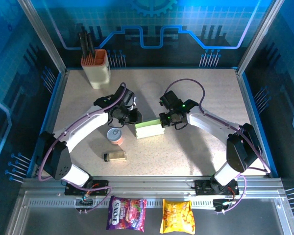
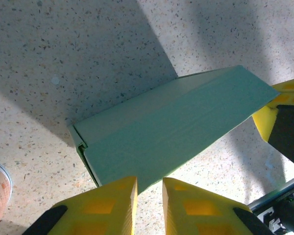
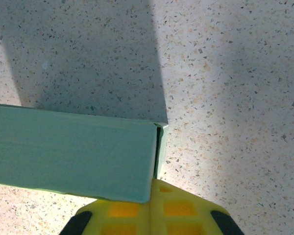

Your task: Fold the paper box

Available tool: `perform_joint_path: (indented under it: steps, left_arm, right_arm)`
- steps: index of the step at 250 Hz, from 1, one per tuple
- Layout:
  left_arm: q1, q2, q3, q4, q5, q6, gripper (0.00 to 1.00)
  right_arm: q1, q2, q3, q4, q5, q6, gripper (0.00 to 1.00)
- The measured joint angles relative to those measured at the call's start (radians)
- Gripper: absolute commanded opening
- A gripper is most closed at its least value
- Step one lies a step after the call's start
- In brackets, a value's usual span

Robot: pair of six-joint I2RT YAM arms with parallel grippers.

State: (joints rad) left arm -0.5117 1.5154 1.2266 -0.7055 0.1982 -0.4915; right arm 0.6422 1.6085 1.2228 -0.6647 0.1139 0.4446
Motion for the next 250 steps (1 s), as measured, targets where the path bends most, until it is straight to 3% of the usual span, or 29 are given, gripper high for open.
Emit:
perform_joint_path:
  steps: [156, 250]
  left_arm:
    - [-0.003, 0.002, -0.107, 0.071, 0.039, -0.005, 0.21]
    - [-0.006, 0.002, -0.119, 0.083, 0.038, -0.005, 0.20]
  right_arm:
    - [0.007, -0.014, 0.003, -0.065, 0.001, 0.012, 0.24]
    - [0.007, -0.064, 0.065, -0.091, -0.029, 0.010, 0.22]
